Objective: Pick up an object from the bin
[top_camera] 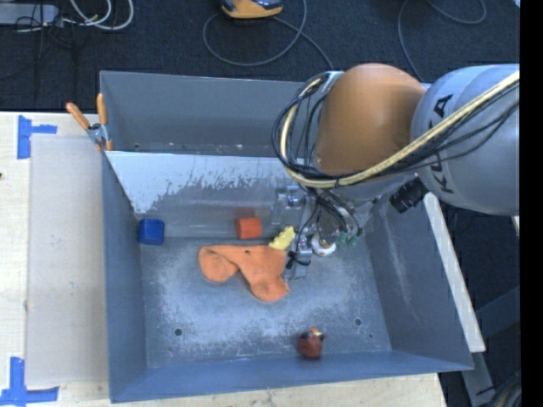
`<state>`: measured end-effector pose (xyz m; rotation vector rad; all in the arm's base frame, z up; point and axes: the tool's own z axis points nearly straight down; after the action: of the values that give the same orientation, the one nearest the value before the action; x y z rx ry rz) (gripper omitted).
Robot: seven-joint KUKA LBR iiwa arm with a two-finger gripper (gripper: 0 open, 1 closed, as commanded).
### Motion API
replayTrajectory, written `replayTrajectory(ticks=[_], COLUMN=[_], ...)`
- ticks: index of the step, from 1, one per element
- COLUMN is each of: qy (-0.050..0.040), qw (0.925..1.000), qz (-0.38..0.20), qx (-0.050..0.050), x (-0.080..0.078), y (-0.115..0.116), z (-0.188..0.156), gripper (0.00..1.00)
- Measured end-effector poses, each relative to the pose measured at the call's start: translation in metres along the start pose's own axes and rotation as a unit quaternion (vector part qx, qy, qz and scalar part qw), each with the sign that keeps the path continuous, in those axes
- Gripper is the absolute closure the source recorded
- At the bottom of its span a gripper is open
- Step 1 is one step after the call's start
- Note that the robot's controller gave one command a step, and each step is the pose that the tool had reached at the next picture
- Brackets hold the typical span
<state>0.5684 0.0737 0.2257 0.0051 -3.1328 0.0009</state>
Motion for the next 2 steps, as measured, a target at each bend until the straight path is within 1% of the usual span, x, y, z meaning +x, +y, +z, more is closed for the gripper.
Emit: replayTrajectory(ticks=[1,2], qy=[-0.0036,-0.0068], qw=[1.0000,0.9996], qz=[0.001,-0.029], qx=[0.000,-0.001], x=[-0.001,-0.005], y=[0.000,-0.006], z=[-0.005,0.015], gripper=[0.00,0.00])
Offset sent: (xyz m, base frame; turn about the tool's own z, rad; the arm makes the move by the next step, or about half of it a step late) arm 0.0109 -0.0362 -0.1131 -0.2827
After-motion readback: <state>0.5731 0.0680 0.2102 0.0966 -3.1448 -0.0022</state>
